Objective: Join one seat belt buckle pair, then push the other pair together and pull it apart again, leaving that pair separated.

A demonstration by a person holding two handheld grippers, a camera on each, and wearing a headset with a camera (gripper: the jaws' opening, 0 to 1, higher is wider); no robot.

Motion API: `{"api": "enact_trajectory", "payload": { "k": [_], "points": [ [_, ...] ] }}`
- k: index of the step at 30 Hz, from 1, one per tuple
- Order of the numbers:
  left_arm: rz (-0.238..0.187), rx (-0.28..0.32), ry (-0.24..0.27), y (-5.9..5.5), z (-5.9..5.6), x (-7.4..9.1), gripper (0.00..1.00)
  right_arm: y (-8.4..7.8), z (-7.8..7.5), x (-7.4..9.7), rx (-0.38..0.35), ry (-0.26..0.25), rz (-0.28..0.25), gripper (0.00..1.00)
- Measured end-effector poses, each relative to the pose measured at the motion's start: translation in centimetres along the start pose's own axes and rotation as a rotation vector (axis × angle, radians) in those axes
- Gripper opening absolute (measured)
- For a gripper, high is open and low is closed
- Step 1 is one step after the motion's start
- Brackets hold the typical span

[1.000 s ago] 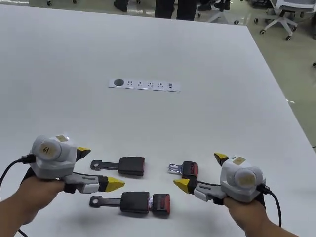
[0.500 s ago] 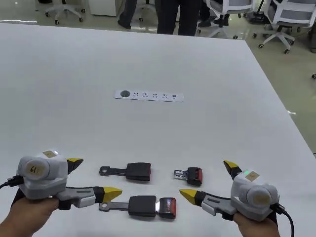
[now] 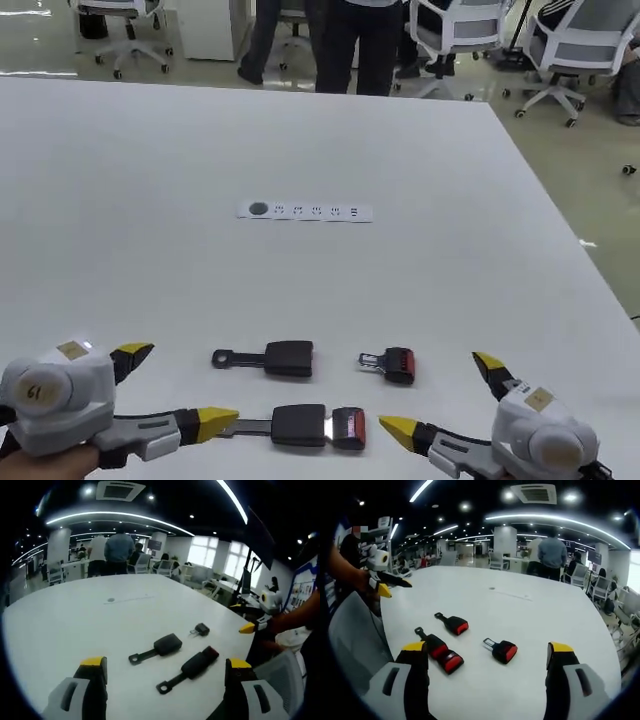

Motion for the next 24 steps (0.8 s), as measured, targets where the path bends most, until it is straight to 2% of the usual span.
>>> {"api": "enact_trajectory", "payload": {
  "k": [4,8,10,14,18,24],
  "points": [
    [-0.003,0.022,0.004,-0.6,-0.8,0.7,1.0,-0.4,-0.2,0.7,-0.011,-0.02,0.005,0.99],
    [0.003,0.012,0.004,-0.9,-0.7,1.3,1.0,-0.9,-0.1,1.3,-0.009,-0.026,0.016,0.99],
    [0.001,0.005,0.008,-0.9,-1.1,1.5,1.0,-1.0,-0.1,1.5,-0.004,-0.032,0.02,0.99],
    [-0.01,0.003,0.011,-0.8,-0.9,1.8,1.0,-1.2,0.0,1.8,-0.007,-0.041,0.025,0.99],
    [0.001,-0.002,0.016,-0.9,-0.7,1.9,1.0,-1.4,0.0,1.9,-0.01,-0.047,0.029,0.99],
    [-0.009,-0.01,0.02,-0.5,-0.6,1.8,1.0,-1.6,0.3,1.9,-0.009,-0.053,0.04,0.99]
  ]
}}
Point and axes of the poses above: the centre of the closed fingertips' face, and the gripper's own axes: x roughly backward along the fingers, z roughly to its left, y roughly out of its top, the point moved 8 cm from there along x, roughly backward along the fingers, and after that the axes turned 4 degrees about z, right-handed, at the moved point
